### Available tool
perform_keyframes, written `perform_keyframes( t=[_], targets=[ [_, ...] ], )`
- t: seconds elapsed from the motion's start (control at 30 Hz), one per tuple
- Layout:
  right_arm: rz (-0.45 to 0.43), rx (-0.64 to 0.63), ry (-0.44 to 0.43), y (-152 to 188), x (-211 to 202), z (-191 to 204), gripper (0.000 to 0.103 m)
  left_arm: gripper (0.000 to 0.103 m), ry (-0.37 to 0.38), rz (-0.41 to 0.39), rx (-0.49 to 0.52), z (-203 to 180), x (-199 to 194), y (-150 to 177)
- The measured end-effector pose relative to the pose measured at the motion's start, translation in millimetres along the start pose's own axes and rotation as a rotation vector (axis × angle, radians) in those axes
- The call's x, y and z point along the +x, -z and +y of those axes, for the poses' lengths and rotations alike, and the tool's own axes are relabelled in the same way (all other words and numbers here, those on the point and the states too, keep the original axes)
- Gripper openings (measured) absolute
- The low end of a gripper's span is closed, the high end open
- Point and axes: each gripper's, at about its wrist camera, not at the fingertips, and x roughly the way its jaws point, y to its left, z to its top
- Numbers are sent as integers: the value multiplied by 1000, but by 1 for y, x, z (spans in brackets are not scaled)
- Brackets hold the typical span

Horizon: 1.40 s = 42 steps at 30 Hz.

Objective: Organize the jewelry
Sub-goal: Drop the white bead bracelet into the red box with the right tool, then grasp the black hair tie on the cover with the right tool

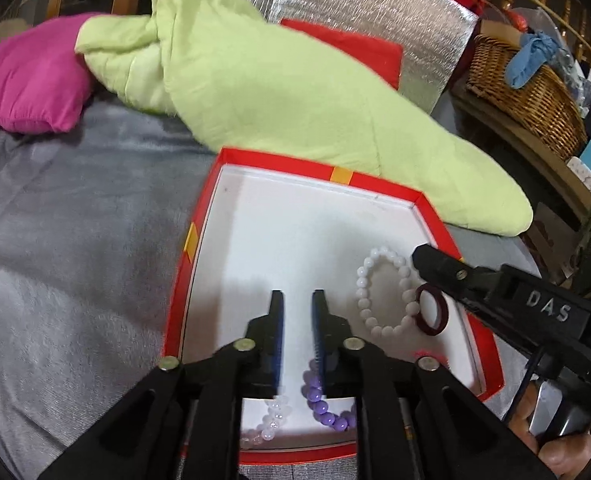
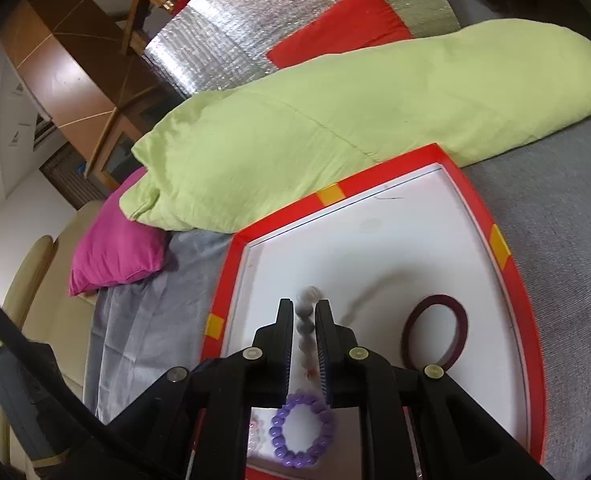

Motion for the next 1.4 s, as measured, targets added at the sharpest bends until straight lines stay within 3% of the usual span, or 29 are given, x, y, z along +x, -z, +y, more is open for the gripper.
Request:
perform_keyframes(
  t=[0.1, 0.3, 0.5, 0.7, 0.87, 1.17, 1.4],
  targets=[
    [-2, 20, 12, -2, 0, -8, 15, 51, -12, -11, 4, -1, -3, 0],
    [-7, 39, 23, -4, -8, -17, 17, 64, -68, -45, 19, 1, -21, -3],
    [13, 65, 27, 1, -16, -21, 39, 66, -179, -81, -12, 22, -38, -9],
    [31, 17, 46, 11, -17, -11, 40, 71, -230, -107, -114, 55, -58, -12],
    [37, -23, 34, 18, -19, 3, 40, 71, -239, -93, -140, 69, -65, -7],
    [45, -34, 18, 29, -20, 17, 40, 71, -97, -97, -136, 74, -81, -5],
    [36, -56, 34, 26, -29, 13, 40, 71, -162, -71, -118, 82, -80, -2]
  ],
)
